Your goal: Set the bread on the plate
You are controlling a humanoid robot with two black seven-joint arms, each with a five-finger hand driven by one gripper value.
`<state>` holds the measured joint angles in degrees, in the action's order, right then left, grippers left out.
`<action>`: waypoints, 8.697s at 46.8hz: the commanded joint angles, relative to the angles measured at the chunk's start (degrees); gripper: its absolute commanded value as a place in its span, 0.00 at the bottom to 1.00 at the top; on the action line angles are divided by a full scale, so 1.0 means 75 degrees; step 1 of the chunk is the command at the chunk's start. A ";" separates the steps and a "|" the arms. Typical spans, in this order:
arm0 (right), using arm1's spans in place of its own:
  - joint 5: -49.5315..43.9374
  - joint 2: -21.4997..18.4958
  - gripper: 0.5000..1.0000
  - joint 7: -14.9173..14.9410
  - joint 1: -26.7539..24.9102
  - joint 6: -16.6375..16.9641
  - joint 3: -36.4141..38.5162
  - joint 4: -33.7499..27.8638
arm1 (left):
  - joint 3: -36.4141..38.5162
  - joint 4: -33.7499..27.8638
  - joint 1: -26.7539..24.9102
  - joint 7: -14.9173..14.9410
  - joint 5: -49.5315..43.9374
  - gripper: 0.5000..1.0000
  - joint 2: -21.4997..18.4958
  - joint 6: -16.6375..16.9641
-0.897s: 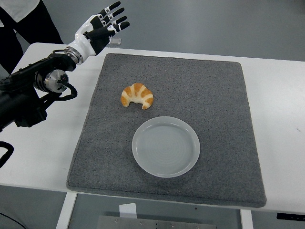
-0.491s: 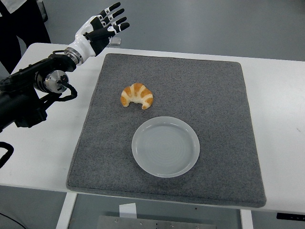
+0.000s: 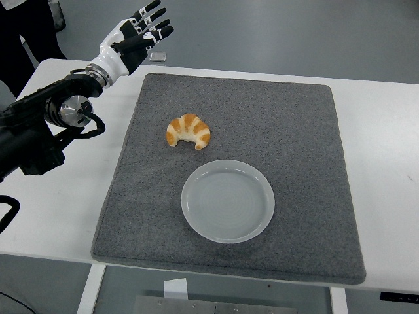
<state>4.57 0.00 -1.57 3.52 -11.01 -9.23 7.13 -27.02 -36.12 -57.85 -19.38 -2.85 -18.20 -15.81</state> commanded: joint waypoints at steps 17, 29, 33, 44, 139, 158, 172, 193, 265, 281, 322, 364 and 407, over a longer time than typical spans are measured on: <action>0.0000 0.0000 0.90 0.0010 0.0000 0.0003 0.0000 -0.0001 | -0.0007 0.0000 -0.0010 -0.0006 0.0052 0.98 0.0001 0.0023; 0.0000 0.0000 0.90 0.0010 0.0000 0.0003 0.0000 -0.0001 | -0.0019 -0.0024 -0.0010 0.0006 0.0028 0.98 0.0001 0.0046; 0.0000 0.0000 0.90 0.0010 0.0000 0.0015 0.0000 -0.0001 | -0.0007 -0.0036 -0.0010 0.0006 0.0028 0.98 0.0001 0.0046; 0.0000 0.0000 0.90 0.0010 0.0000 0.0015 0.0000 -0.0001 | -0.0019 -0.0059 -0.0068 0.0006 0.0028 0.98 -0.0022 0.0046; 0.0000 0.0000 0.90 -0.0002 0.0012 0.0015 0.0000 -0.0001 | 0.5700 -0.3422 -0.1838 0.0123 0.6345 0.98 -0.1230 0.4452; 0.0000 0.0000 0.90 0.0010 0.0000 0.0015 0.0000 0.0011 | 0.5700 -0.2884 -0.1358 0.0112 0.6333 0.98 -0.1019 0.4569; 0.0000 0.0000 0.90 0.0010 0.0012 0.0015 0.0000 0.0011 | 0.5630 -0.2426 -0.1053 0.0006 0.6321 0.98 -0.0561 0.4687; 0.0000 0.0000 0.90 -0.0002 0.0012 0.0015 0.0000 -0.0001 | 0.5606 -0.1653 -0.0947 -0.0006 0.6192 0.97 -0.0105 0.4687; 0.0000 0.0000 0.90 -0.0002 0.0012 0.0003 0.0000 -0.0001 | 0.5348 -0.1746 -0.1778 0.0018 0.6310 0.00 -0.0806 0.4499; 0.0000 0.0000 0.90 -0.0002 0.0012 0.0015 0.0012 -0.0001 | 0.5360 -0.2098 -0.3934 0.0041 0.6333 0.00 -0.2038 0.2672; 0.0000 0.0000 0.90 -0.0002 0.0000 0.0004 0.0000 -0.0001 | 0.5536 -0.6362 -0.5998 0.0604 0.6860 0.00 -0.1639 0.3819; 0.0000 0.0000 0.90 -0.0002 0.0000 0.0003 0.0000 -0.0001 | 0.6063 -0.6715 -0.2049 0.0487 0.9989 0.00 -0.1417 0.5565; 0.0000 0.0000 0.90 -0.0014 0.0000 -0.0020 0.0000 -0.0001 | 0.5571 -0.5204 -0.0267 0.0135 1.0505 0.00 -0.0585 0.6093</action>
<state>4.57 0.00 -1.61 3.57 -11.24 -9.23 7.12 14.74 -75.36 -60.14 -18.40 76.06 -23.10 29.91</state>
